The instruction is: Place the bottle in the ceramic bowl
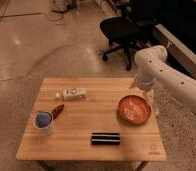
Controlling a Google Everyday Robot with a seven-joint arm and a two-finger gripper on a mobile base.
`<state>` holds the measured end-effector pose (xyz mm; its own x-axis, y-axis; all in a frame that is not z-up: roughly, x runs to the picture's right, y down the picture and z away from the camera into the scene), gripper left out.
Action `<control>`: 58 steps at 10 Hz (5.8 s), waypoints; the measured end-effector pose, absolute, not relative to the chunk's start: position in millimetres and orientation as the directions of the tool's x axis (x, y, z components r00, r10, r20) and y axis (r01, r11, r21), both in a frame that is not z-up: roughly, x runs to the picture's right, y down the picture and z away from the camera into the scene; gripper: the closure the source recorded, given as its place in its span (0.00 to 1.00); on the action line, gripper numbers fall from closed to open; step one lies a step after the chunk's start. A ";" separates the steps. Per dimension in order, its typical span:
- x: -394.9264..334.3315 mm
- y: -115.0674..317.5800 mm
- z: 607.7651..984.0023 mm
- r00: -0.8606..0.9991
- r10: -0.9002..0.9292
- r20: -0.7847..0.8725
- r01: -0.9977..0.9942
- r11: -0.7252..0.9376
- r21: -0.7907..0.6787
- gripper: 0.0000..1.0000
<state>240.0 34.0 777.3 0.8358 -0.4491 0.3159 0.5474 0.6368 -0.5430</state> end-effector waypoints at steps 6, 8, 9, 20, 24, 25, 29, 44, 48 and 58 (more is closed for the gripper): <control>239.8 34.1 777.4 0.836 -0.449 0.316 0.547 0.637 -0.543 0.20; 239.2 34.0 777.6 0.835 -0.449 0.317 0.548 0.636 -0.543 0.20; 239.3 34.0 777.5 0.835 -0.449 0.317 0.548 0.636 -0.543 0.20; 240.0 34.1 777.4 0.836 -0.449 0.316 0.547 0.637 -0.543 0.20; 184.1 -3.5 766.2 0.818 -0.464 0.339 0.575 0.642 -0.508 0.20; 165.0 -13.4 762.5 0.816 -0.461 0.349 0.578 0.644 -0.501 0.20; 50.1 -57.7 749.6 0.785 -0.466 0.407 0.617 0.645 -0.452 0.20; -162.8 -47.5 862.1 0.795 -0.375 0.477 0.592 0.652 -0.473 0.20; -184.2 -21.5 907.1 0.786 -0.360 0.503 0.599 0.646 -0.474 0.20; -168.8 10.8 994.9 0.827 -0.303 0.473 0.544 0.641 -0.541 0.20</control>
